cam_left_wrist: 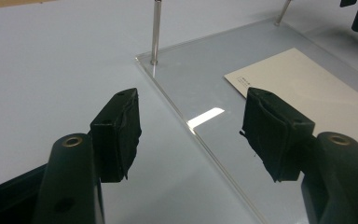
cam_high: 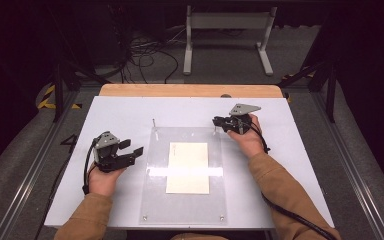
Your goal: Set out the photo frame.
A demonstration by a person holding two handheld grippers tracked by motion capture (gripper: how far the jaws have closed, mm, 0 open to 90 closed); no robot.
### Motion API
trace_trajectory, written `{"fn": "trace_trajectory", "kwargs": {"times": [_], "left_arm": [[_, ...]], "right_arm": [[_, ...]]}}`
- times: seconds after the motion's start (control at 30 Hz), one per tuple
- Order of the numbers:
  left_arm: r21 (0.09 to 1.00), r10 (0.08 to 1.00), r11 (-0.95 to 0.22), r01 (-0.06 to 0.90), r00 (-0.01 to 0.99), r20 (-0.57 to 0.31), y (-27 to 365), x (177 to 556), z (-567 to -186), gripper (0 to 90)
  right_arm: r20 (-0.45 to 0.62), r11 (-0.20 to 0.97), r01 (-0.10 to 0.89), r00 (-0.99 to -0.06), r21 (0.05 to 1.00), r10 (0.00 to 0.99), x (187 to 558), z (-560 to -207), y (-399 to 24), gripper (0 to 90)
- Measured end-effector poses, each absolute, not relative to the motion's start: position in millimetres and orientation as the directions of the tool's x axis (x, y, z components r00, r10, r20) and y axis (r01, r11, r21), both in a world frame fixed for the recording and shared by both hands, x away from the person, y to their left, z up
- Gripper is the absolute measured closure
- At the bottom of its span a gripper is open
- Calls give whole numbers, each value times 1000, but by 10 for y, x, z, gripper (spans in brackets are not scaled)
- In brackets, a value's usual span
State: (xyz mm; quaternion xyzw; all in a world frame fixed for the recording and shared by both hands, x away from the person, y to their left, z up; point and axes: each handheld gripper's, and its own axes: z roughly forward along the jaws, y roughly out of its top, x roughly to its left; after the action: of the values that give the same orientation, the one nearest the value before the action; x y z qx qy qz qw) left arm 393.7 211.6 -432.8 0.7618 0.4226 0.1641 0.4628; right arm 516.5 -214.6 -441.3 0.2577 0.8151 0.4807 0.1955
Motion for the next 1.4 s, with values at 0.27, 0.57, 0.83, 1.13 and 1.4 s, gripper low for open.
{"fn": "trace_trajectory", "kwargs": {"times": [0.27, 0.57, 0.83, 1.13, 1.4], "left_arm": [[841, 788, -229, 490, 600, -135, 2085, 3935, -4351, 362], [843, 785, -231, 486, 605, -133, 2053, 3918, -4342, 360], [848, 786, -234, 475, 606, -123, 2056, 3901, -4320, 359], [849, 790, -242, 470, 604, -110, 2114, 3861, -4313, 357], [852, 779, -257, 456, 619, -97, 2199, 3741, -4287, 351]], "right_arm": [[15, 319, 296, -755, 900, 656, 5155, -4459, -2161, 855], [52, 263, 346, -688, 901, 724, 5123, -4478, -2102, 857], [91, 225, 377, -661, 898, 745, 5140, -4495, -2095, 857], [157, 173, 430, -629, 886, 761, 5203, -4497, -2090, 858], [178, 157, 443, -625, 883, 760, 5224, -4506, -2099, 859]]}}
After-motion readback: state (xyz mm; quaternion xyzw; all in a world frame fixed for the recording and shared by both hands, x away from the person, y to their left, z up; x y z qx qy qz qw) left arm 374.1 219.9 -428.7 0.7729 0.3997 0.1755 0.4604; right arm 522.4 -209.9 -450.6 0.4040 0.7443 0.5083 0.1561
